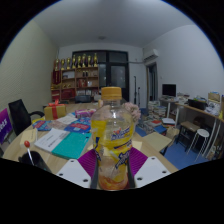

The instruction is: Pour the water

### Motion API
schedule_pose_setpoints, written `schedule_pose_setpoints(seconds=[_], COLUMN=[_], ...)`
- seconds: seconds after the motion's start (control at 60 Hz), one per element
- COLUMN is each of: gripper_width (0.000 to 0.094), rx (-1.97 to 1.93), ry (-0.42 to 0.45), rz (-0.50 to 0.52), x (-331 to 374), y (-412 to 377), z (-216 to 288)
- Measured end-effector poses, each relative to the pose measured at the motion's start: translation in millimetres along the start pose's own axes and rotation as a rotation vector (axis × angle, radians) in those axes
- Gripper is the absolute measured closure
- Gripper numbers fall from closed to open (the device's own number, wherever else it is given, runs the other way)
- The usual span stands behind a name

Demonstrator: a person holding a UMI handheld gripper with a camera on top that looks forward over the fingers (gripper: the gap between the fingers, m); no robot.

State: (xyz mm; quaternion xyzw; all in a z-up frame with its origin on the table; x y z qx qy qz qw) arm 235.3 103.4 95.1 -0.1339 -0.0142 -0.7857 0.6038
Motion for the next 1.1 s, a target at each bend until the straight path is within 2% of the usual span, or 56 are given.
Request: schedule_pose_setpoints(seconds=[0.033, 0.067, 0.1, 0.117, 0.3, 0.383, 0.467, 0.567, 0.667, 1.1], gripper_width=[0.0490, 0.0488, 0.0489, 0.0489, 0.0478, 0.0349, 0.0080, 0.0104, 0.0106, 0.0107], rx=[0.003, 0.013, 0.012, 0.011, -0.030, -0.059, -0.075, -0.045, -0.037, -0.116], ry=[-0.010, 0.055, 0.062, 0.070, 0.018, -0.075, -0.138, -0.127, -0.152, -0.135], rz=[0.008, 0.035, 0.023, 0.019, -0.001, -0.024, -0.036, -0.063, -0.087, -0.133], x=[-12.2, -2.5, -0.1, -6.6, -0.4, 3.2, 31.3, 71.3, 117.8, 385.7], y=[1.2, 11.3, 1.1, 12.2, 0.7, -0.1, 4.6, 0.7, -13.5, -129.4], z=[-5.0, -25.4, -14.8, -26.6, -23.6, -33.5, -31.4, -18.3, -7.1, 63.8])
Point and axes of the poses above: the point between the fingertips, and its own axes, seen from behind it with the camera up: y to the right, z up, x backward, against the way the camera looks, the point moved 6 cm from there along x, backward, against the way the camera looks, and after that the axes turned 7 degrees about -x, right-handed, at the moved point
